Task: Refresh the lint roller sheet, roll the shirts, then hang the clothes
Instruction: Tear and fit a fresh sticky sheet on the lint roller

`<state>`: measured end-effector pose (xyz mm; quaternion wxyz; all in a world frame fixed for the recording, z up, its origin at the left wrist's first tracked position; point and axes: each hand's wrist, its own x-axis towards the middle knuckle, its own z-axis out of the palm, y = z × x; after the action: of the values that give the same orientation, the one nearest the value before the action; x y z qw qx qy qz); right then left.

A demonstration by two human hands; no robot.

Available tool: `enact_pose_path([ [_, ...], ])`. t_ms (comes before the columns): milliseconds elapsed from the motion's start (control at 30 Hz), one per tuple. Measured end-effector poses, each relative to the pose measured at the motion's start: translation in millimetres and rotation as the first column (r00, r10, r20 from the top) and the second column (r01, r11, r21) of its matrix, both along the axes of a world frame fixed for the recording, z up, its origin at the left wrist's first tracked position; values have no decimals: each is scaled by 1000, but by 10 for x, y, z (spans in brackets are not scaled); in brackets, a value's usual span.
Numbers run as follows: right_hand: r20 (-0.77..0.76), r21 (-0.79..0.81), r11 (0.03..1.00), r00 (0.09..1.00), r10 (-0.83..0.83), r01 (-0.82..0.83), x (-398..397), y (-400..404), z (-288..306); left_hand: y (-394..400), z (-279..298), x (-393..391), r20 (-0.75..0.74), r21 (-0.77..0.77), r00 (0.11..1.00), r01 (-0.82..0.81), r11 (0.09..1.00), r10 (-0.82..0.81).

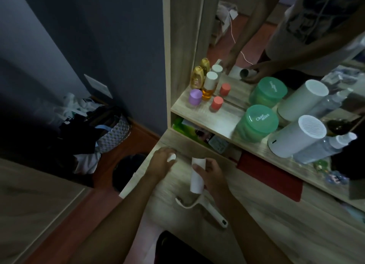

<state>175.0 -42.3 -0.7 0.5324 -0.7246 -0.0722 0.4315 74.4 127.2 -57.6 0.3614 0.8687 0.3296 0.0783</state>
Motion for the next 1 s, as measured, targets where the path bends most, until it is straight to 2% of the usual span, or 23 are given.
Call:
enact_pose_path([
  [67, 26, 21, 998, 998, 56, -56, -3, 18, 52, -43, 148, -59, 119, -93, 989, -74, 993, 84],
  [133, 32, 54, 991, 992, 119, -120, -8, 33, 102, -88, 317, -121, 194, -254, 966, -120, 960, 172],
  [233, 52, 69, 973, 975, 217, -220, -35, 65, 148, -159, 560, -182, 286, -534, 903, -128, 835, 322],
  [333, 81, 24, 947, 945, 317, -319, -73, 132, 186, -233, 718, -203, 332, -642, 869, -78, 763, 368],
  [433, 116, 2, 927, 921, 372, -375, -108, 182, 207, -268, 769, -253, 374, -642, 865, -20, 766, 336],
  [533, 153, -8, 925, 914, 375, -379, -137, 207, 219, -279, 776, -336, 383, -578, 881, -6, 816, 278],
  [700, 210, -38, 929, 906, 367, -367, -206, 231, 201, -310, 808, -395, 338, -526, 915, -10, 850, 220],
  [800, 176, -14, 916, 901, 396, -400, -216, 211, 260, -314, 860, -399, 323, -562, 922, 6, 827, 213],
  [1000, 100, 35, 937, 934, 344, -349, -196, 204, 439, -312, 900, -395, 274, -483, 951, 7, 876, 143],
])
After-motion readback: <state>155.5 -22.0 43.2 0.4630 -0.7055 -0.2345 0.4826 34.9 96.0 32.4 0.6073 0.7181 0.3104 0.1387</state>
